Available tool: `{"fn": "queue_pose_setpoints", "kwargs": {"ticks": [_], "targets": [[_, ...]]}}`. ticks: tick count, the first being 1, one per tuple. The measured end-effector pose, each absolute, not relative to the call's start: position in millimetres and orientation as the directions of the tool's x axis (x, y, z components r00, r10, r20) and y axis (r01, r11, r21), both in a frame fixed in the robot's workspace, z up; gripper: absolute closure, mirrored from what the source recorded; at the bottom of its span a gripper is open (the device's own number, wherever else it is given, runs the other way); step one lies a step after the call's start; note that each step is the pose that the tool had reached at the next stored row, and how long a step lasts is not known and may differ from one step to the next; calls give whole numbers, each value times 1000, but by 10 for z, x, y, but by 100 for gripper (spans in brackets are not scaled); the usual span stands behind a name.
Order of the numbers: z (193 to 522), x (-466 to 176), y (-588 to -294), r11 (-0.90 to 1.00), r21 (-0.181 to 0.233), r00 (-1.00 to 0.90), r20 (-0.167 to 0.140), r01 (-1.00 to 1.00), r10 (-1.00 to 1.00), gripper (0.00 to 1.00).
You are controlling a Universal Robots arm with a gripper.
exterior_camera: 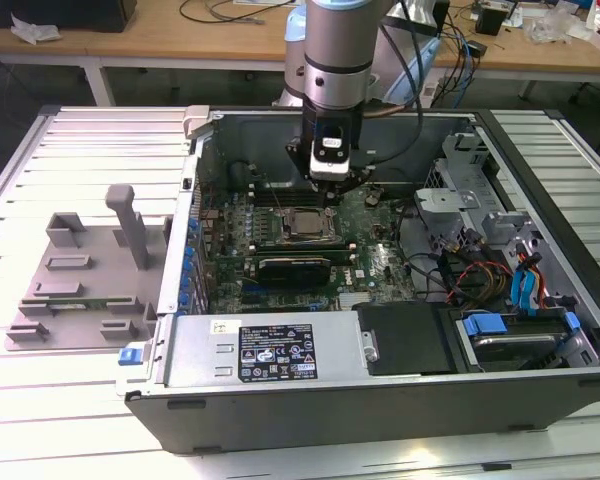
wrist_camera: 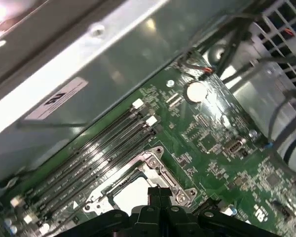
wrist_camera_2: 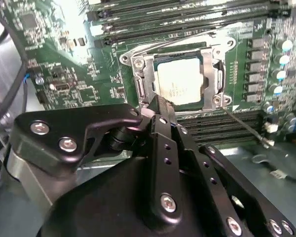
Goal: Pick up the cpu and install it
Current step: 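Close the cpu cover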
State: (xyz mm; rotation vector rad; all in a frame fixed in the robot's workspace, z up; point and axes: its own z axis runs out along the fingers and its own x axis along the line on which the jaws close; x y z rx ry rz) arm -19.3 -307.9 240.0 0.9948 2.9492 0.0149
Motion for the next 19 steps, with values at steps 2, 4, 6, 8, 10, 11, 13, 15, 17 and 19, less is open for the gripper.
{"fn": "queue_pose_setpoints", "kwargs": {"ticks": [2, 4, 6, 8, 10, 11, 13, 15, 17, 19], "targets": [[2400, -193, -3079, 820, 18, -820, -25, 572, 572, 89], [2400, -193, -3079, 857, 18, -856, -25, 515, 516, 89], [2400, -193, -3079, 887, 18, -886, -25, 462, 462, 89], [2400, -193, -3079, 906, 18, -905, -24, 424, 424, 89], [2400, -194, -3079, 921, 18, -921, -25, 388, 389, 89], [2400, -194, -3079, 921, 18, -921, -25, 388, 388, 89], [2400, -194, -3079, 921, 18, -921, -25, 388, 388, 89], [2400, -194, -3079, 933, 18, -933, -25, 359, 359, 89], [2399, -194, -3079, 948, 18, -948, -25, 316, 317, 89], [2398, -194, -3079, 971, 18, -971, -25, 239, 240, 89]]}}
